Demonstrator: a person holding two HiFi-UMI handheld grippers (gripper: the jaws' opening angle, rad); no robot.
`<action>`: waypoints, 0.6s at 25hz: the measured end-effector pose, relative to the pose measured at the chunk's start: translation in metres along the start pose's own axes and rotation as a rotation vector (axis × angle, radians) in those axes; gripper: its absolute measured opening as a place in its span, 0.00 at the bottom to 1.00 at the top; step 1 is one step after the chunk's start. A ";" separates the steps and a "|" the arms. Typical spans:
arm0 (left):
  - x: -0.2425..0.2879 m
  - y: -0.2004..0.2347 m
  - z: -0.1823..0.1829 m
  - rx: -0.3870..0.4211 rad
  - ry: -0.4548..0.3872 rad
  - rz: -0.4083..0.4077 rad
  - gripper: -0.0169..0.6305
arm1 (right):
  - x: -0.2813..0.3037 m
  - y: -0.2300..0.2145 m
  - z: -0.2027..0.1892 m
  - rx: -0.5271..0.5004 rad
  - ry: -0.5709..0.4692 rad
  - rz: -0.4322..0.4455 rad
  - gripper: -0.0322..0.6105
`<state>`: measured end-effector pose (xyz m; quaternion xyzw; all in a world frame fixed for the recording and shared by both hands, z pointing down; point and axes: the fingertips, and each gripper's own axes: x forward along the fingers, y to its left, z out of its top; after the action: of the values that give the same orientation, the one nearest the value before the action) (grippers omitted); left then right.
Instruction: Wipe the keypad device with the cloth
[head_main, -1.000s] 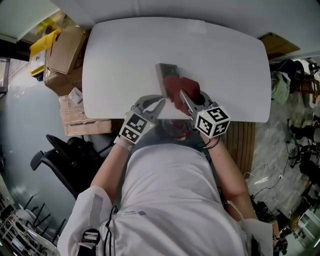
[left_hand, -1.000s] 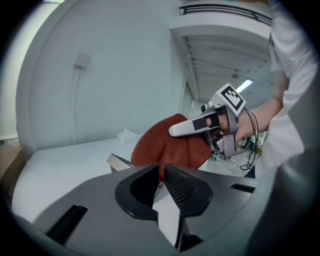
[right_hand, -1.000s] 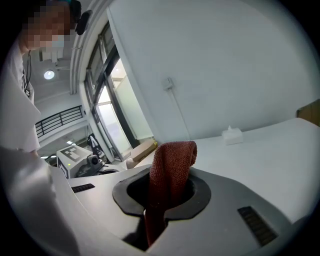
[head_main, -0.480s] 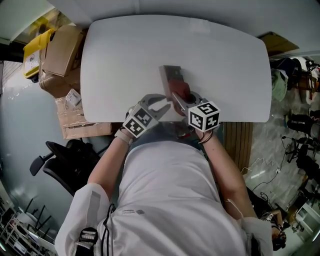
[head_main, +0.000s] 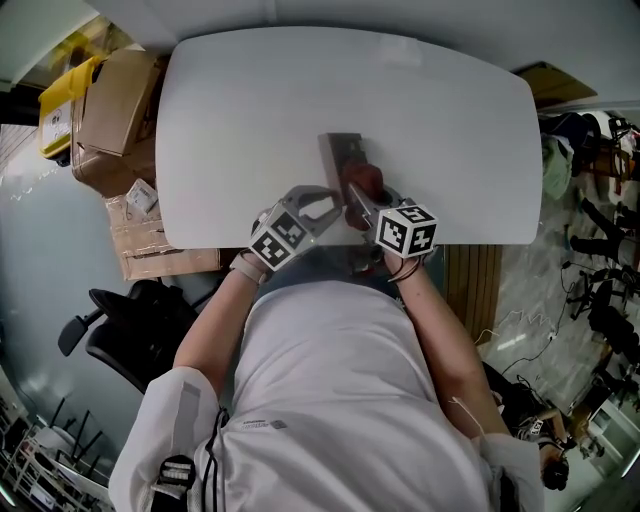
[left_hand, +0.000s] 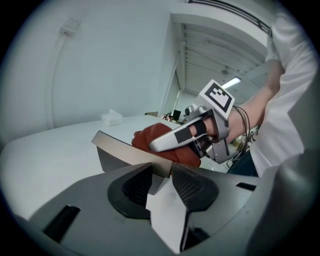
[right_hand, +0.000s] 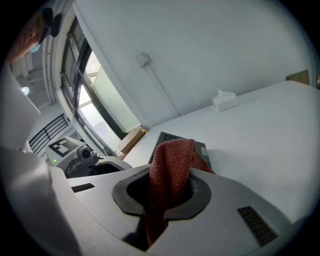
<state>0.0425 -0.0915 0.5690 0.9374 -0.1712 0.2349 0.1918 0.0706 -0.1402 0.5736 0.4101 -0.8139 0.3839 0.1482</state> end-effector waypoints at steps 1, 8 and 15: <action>0.000 0.001 0.001 0.001 0.000 0.000 0.20 | 0.000 -0.006 -0.001 0.019 -0.003 -0.010 0.13; 0.000 0.000 0.000 -0.009 0.003 -0.004 0.20 | 0.003 -0.034 -0.008 0.033 0.008 -0.075 0.13; 0.001 0.001 -0.001 -0.020 0.021 -0.004 0.20 | 0.006 -0.055 -0.012 0.044 0.013 -0.124 0.13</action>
<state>0.0424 -0.0920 0.5699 0.9333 -0.1698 0.2425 0.2034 0.1089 -0.1544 0.6123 0.4604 -0.7774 0.3944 0.1679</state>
